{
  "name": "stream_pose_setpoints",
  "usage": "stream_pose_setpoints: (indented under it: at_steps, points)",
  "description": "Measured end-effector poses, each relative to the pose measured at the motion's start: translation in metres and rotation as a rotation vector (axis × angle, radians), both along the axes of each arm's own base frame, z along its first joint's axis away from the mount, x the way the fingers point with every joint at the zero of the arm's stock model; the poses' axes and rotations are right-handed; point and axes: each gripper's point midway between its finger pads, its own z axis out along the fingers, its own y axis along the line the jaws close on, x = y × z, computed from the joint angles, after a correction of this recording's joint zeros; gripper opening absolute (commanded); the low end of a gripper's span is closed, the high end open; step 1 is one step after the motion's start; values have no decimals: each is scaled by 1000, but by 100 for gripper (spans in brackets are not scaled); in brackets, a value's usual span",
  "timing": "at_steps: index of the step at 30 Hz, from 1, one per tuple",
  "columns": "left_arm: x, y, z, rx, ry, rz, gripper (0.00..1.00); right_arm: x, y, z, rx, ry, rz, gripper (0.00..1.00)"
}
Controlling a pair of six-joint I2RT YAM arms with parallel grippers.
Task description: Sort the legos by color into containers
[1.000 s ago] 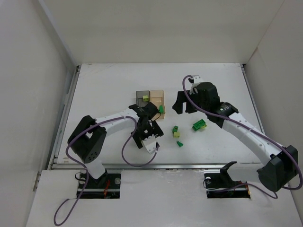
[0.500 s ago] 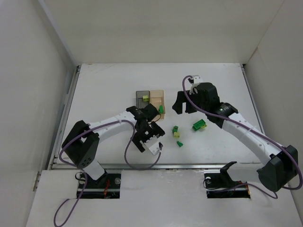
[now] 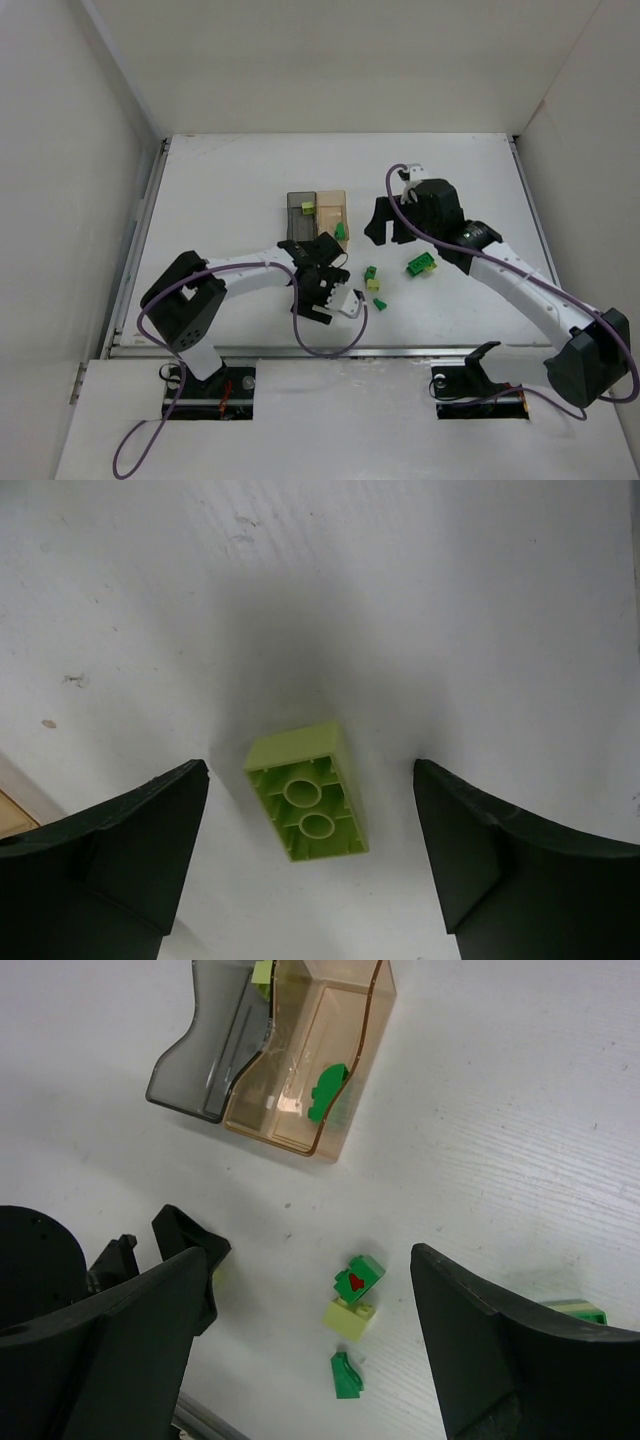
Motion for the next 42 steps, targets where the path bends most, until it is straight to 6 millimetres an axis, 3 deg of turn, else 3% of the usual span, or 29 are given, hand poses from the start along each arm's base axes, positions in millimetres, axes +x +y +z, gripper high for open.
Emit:
stream_pose_setpoints:
  at_steps: [6,7,10,18,21,23,26,29,32,34,37,39,42]
  points:
    - [-3,5,-2,7,13,57,50,-1,-1,0,6,-5,-2,88]
    - [-3,5,-2,8,13,62,30,-1,-1,-1,6,-5,-2,88]
    - [1,2,-2,7,4,103,0,-1,0,-4,2,2,0,88]
    - [15,-12,1,21,-25,242,0,3,-3,-10,-10,23,-20,88]
    - [17,-17,14,-20,-13,308,0,9,-13,-6,-11,26,-63,88]
    - [28,-24,40,-107,-13,396,0,16,-24,-1,-10,23,-106,88]
    - [69,-27,100,-309,-43,610,0,27,-39,5,-6,11,-172,88]
    - [130,-6,163,-528,-111,872,0,33,-50,4,-4,19,-229,88]
    - [172,22,187,-629,-145,1058,0,39,-55,1,-8,40,-272,88]
    - [189,30,181,-627,-131,1138,0,44,-57,-4,-15,64,-299,88]
    - [210,28,151,-570,-80,1208,7,50,-63,-17,-26,109,-345,93]
    - [221,28,124,-514,-43,1246,15,50,-72,-26,-40,146,-388,96]
    - [226,31,90,-437,7,1285,35,47,-87,-34,-54,191,-457,99]
